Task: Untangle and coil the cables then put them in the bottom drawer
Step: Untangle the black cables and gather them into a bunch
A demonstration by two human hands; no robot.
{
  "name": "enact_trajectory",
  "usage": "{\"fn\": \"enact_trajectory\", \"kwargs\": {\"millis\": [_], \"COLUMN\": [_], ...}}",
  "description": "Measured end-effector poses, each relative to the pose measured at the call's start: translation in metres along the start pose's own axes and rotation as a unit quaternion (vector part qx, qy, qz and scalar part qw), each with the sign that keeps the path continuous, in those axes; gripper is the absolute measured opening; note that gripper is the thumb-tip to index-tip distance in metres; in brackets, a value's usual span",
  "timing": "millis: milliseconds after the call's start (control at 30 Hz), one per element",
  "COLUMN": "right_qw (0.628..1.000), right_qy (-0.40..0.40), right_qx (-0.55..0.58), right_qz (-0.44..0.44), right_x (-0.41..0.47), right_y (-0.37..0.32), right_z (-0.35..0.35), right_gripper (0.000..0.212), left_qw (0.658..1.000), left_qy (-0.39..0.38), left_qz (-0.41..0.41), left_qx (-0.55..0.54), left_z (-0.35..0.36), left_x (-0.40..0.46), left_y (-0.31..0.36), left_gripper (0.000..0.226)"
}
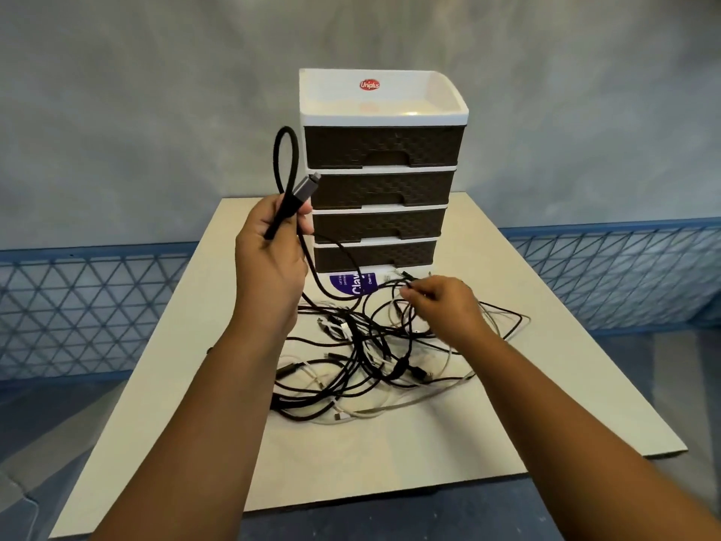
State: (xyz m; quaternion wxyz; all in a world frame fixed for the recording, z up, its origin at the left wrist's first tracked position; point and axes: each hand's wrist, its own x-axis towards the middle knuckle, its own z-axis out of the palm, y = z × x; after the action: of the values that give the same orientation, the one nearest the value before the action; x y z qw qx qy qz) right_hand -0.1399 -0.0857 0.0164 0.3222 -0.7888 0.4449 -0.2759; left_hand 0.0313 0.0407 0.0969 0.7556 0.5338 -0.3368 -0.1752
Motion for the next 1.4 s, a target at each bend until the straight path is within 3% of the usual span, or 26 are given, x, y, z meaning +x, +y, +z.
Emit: {"fn": "enact_trajectory", "kwargs": {"millis": [67, 133, 200, 267, 400, 533, 567, 633, 667, 733, 900, 1000, 1100, 1200, 1300, 1400], "right_qw": [0.976, 0.919, 0.872, 0.858, 0.871, 0.876, 0.912, 0.989, 0.993, 0.985, 0.985, 0.969, 0.932, 0.907, 0.954, 0.934], "right_qy": [0.012, 0.020, 0.018, 0.011, -0.001, 0.017, 0.029, 0.055, 0.049, 0.007, -0.060, -0.168, -0.303, -0.372, -0.297, -0.234], "right_qx": [0.211, 0.384, 0.481, 0.509, 0.491, 0.479, 0.403, 0.100, -0.045, -0.156, -0.158, -0.180, -0.201, -0.197, 0.038, 0.268], "right_qz": [0.056, 0.087, 0.091, 0.072, 0.037, -0.058, -0.077, -0.097, -0.100, -0.075, -0.039, -0.012, -0.002, -0.013, 0.000, 0.022], "right_x": [0.001, 0.004, 0.005, 0.004, -0.010, -0.027, -0.029, -0.031, -0.031, -0.037, -0.079, -0.107, -0.134, -0.157, -0.177, -0.198], "right_y": [-0.013, -0.021, -0.027, -0.030, -0.029, -0.031, -0.032, -0.033, -0.030, -0.025, 0.013, 0.041, 0.067, 0.082, 0.067, 0.037], "right_z": [-0.007, -0.011, -0.015, -0.019, -0.023, -0.033, -0.039, -0.053, -0.060, -0.073, -0.093, -0.102, -0.109, -0.119, -0.131, -0.136], "right_gripper": [0.009, 0.012, 0.013, 0.015, 0.023, 0.016, 0.016, 0.019, 0.022, 0.026, 0.024, 0.017, 0.011, 0.027, 0.032, 0.027], "left_qw": [1.000, 0.999, 0.998, 0.998, 0.998, 0.999, 0.999, 0.999, 0.999, 0.999, 0.993, 0.984, 0.980, 0.970, 0.943, 0.917], "left_qy": [-0.009, -0.019, -0.022, -0.025, -0.028, -0.005, 0.005, 0.013, 0.012, 0.010, -0.013, -0.065, -0.066, -0.087, -0.163, -0.209], "left_qz": [-0.012, -0.031, -0.049, -0.056, -0.056, -0.049, -0.044, -0.029, -0.022, -0.018, -0.071, -0.110, -0.123, -0.157, -0.230, -0.296], "left_qx": [-0.009, -0.021, -0.026, -0.022, -0.007, 0.001, 0.006, 0.015, 0.021, 0.041, 0.090, 0.125, 0.140, 0.167, 0.179, 0.165], "left_z": [-0.004, -0.006, -0.006, -0.005, -0.006, -0.008, -0.008, -0.008, -0.008, -0.006, 0.008, 0.019, 0.028, 0.031, 0.033, 0.043], "left_x": [-0.004, -0.009, -0.014, -0.019, -0.030, -0.039, -0.041, -0.048, -0.052, -0.062, -0.106, -0.137, -0.164, -0.185, -0.205, -0.224], "left_y": [-0.006, -0.012, -0.018, -0.022, -0.024, -0.018, -0.017, -0.015, -0.015, -0.016, -0.019, -0.012, -0.001, 0.004, 0.007, 0.008], "left_gripper": [0.026, 0.024, 0.025, 0.024, 0.024, 0.023, 0.024, 0.025, 0.025, 0.025, 0.024, 0.023, 0.019, 0.015, 0.011, 0.008]}}
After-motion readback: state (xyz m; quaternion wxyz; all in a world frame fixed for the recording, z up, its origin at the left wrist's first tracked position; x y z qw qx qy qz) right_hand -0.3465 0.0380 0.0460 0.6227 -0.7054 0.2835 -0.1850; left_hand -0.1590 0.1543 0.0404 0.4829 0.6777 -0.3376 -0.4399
